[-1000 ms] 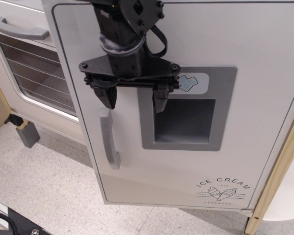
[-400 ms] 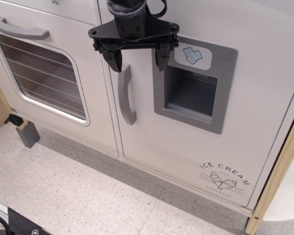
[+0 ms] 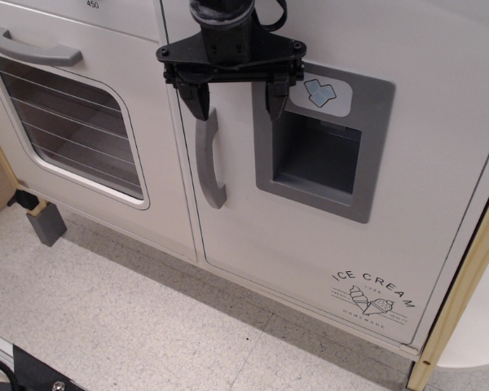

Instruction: Close fridge

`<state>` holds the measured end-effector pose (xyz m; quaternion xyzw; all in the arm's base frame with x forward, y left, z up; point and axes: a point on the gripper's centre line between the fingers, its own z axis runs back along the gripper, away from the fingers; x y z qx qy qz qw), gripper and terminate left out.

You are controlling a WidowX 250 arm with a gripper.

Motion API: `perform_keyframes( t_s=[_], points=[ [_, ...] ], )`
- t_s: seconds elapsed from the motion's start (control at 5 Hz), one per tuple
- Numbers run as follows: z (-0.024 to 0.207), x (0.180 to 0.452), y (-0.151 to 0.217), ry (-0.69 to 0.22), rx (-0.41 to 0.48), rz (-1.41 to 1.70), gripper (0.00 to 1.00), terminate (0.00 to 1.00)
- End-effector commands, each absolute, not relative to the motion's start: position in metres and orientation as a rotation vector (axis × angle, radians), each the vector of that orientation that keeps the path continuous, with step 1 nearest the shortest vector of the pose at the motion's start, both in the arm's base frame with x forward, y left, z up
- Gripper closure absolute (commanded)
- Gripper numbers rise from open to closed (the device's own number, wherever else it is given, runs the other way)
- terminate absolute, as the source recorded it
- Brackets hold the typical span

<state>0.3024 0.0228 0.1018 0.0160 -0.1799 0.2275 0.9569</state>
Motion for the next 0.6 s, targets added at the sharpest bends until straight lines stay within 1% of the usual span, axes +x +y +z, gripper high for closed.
perform_keyframes(
  t_s=[0.0, 0.2, 0.4],
  points=[
    [0.1152, 0.2922, 0.0251, -0.350, 0.058, 0.414, 0.00, 0.00],
    [0.1152, 0.2922, 0.0251, -0.350, 0.058, 0.414, 0.00, 0.00],
    [0.1152, 0.2922, 0.0251, -0.350, 0.058, 0.414, 0.00, 1.00]
  ],
)
